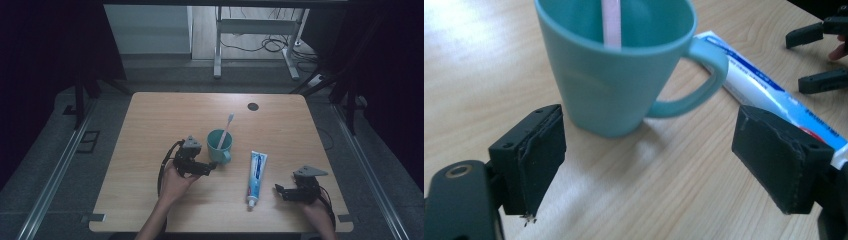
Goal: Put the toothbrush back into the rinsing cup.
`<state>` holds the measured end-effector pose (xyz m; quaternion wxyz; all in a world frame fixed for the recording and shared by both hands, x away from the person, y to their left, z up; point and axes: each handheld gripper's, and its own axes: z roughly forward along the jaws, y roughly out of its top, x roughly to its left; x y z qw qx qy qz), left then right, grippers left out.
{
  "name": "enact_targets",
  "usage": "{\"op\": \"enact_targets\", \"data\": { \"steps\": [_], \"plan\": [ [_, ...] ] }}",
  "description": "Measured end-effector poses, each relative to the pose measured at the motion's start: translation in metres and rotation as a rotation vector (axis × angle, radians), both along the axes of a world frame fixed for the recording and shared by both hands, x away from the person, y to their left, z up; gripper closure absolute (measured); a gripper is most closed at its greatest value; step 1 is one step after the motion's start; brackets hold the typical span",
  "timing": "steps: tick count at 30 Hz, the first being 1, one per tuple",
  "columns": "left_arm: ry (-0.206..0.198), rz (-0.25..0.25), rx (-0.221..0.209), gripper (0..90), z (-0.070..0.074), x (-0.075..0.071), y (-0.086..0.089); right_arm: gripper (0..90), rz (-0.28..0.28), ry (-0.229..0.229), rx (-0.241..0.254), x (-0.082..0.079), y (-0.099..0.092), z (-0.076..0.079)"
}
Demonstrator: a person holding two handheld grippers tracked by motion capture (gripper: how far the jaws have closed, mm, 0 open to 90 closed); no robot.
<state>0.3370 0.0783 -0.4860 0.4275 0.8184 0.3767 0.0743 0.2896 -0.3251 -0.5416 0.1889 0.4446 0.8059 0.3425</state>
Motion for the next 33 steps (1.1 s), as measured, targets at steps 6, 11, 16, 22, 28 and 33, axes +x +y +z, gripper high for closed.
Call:
{"op": "enact_targets", "data": {
  "steps": [6, 11, 16, 22, 28, 33],
  "plan": [
    [0.002, 0.007, -0.004, 14.2, -0.012, -0.011, 0.007, 9.3, 0.002, 0.0, -0.001, 0.0, 0.0, 0.0],
    [-0.002, 0.011, 0.012, 13.5, -0.021, -0.018, 0.011, 9.3, 0.001, 0.0, -0.001, 0.0, 0.0, 0.0],
    [-0.007, 0.007, 0.049, 13.4, -0.029, -0.027, 0.013, 9.4, 0.001, 0.0, -0.001, 0.0, 0.0, 0.0],
    [-0.013, 0.016, 0.081, 13.0, -0.039, -0.035, 0.018, 9.4, 0.003, -0.003, -0.002, 0.0, 0.0, 0.0],
    [-0.004, 0.033, 0.1, 12.9, -0.046, -0.039, 0.023, 9.4, 0.003, -0.002, -0.002, 0.0, 0.0, 0.0],
    [0.015, 0.048, 0.123, 13.1, -0.05, -0.039, 0.024, 9.4, 0.003, -0.003, -0.002, 0.0, 0.0, 0.0]
  ]
}}
